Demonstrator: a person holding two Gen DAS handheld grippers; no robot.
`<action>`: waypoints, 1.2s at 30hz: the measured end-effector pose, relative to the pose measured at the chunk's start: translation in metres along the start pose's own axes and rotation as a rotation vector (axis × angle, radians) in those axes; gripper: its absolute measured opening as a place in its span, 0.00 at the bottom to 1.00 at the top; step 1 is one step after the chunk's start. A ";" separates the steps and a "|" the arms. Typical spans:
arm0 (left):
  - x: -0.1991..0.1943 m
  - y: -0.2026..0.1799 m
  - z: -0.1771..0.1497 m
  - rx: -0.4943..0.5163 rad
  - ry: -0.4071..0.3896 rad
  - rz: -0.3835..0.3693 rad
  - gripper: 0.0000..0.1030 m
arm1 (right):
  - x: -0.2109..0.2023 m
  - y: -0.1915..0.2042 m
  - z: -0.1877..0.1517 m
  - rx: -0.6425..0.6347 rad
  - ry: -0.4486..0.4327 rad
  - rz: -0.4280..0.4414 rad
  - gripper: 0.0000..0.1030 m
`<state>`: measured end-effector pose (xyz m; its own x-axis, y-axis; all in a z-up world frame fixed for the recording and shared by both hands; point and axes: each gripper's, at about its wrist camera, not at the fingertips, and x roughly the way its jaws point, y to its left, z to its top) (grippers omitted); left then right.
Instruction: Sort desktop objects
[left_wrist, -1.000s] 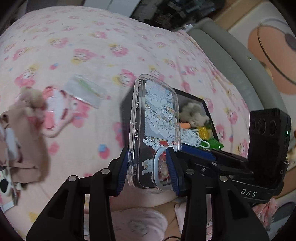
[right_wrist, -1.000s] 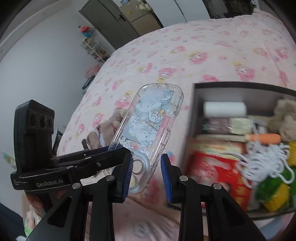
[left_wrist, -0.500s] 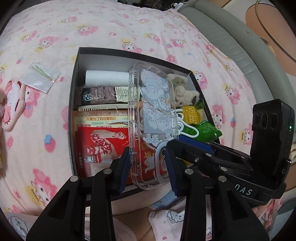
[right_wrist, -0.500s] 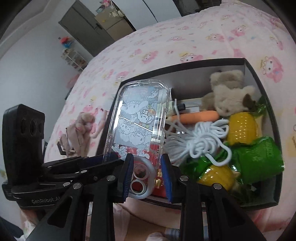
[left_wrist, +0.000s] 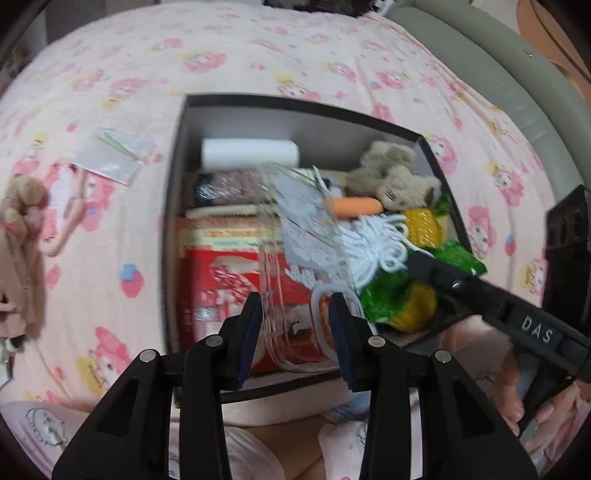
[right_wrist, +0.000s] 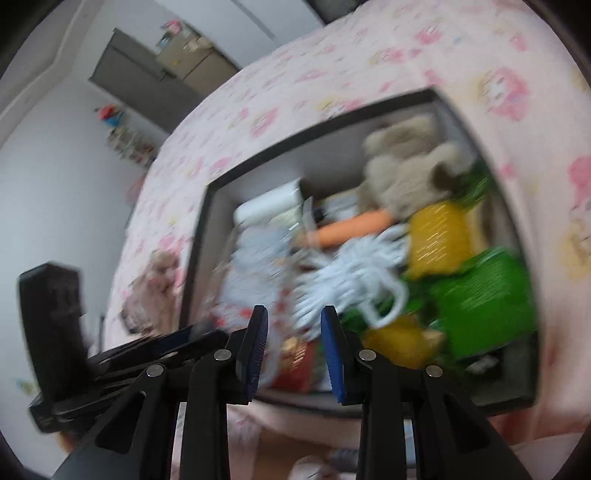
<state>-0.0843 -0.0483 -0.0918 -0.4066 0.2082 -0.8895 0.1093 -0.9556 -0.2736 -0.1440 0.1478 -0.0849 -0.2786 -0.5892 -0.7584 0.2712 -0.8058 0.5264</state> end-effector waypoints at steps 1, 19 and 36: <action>-0.002 -0.001 0.001 0.000 -0.019 0.021 0.35 | -0.003 0.001 0.001 -0.008 -0.022 -0.033 0.26; 0.049 -0.057 0.022 0.193 0.004 0.184 0.65 | -0.023 -0.004 0.007 0.073 -0.210 -0.231 0.27; 0.032 0.014 0.014 0.005 0.020 0.075 0.47 | 0.027 0.036 -0.010 -0.156 -0.023 -0.295 0.28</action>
<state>-0.1080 -0.0579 -0.1191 -0.3795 0.1404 -0.9145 0.1341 -0.9696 -0.2045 -0.1327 0.1037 -0.0898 -0.3861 -0.3346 -0.8597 0.3131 -0.9241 0.2191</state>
